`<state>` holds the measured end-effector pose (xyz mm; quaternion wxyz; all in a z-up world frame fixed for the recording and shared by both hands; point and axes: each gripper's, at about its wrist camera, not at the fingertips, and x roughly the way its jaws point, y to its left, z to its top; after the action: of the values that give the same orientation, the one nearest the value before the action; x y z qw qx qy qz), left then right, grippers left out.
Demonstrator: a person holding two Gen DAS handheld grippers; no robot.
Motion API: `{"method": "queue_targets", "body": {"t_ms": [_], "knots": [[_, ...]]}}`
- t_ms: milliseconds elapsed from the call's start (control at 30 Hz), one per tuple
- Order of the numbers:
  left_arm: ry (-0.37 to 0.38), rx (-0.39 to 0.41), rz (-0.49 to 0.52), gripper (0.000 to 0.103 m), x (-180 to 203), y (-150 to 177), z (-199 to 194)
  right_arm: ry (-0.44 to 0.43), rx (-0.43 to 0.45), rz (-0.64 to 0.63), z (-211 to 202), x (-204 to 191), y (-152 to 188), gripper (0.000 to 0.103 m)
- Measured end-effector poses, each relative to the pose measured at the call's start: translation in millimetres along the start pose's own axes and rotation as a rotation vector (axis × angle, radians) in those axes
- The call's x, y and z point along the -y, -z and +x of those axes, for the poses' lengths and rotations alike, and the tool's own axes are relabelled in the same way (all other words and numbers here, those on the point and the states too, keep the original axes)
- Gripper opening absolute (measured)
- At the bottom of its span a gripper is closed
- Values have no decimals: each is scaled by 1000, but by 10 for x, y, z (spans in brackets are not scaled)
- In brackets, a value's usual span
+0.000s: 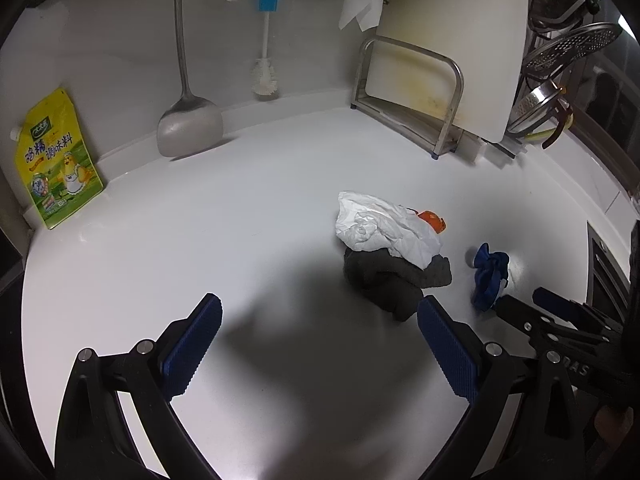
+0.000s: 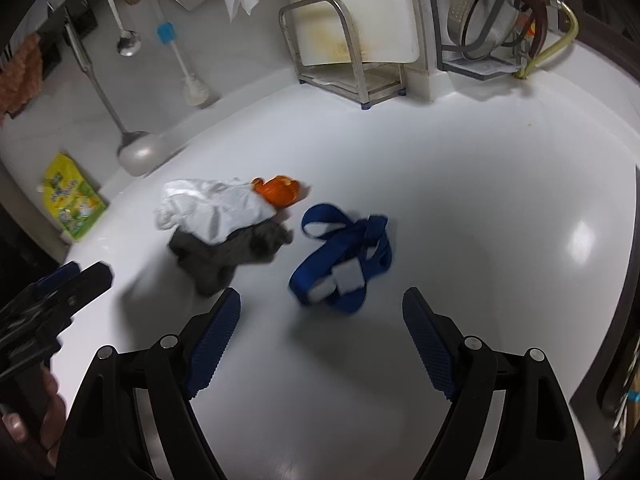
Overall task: Collect trash
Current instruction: 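Grasp the blue strap with the right gripper while the left grasps the white cloth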
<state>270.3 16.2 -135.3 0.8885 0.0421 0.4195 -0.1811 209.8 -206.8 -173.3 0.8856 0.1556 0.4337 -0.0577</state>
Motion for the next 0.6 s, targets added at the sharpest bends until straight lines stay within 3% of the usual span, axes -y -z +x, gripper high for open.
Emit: {"method": "queue_targets", "body": {"t_ms": [433, 600], "knots": [[5, -2, -3, 96, 53, -46, 113, 107, 22, -23, 241, 92, -81, 79], [13, -8, -2, 96, 150, -86, 192, 110, 39, -53, 270, 62, -84, 77]]}}
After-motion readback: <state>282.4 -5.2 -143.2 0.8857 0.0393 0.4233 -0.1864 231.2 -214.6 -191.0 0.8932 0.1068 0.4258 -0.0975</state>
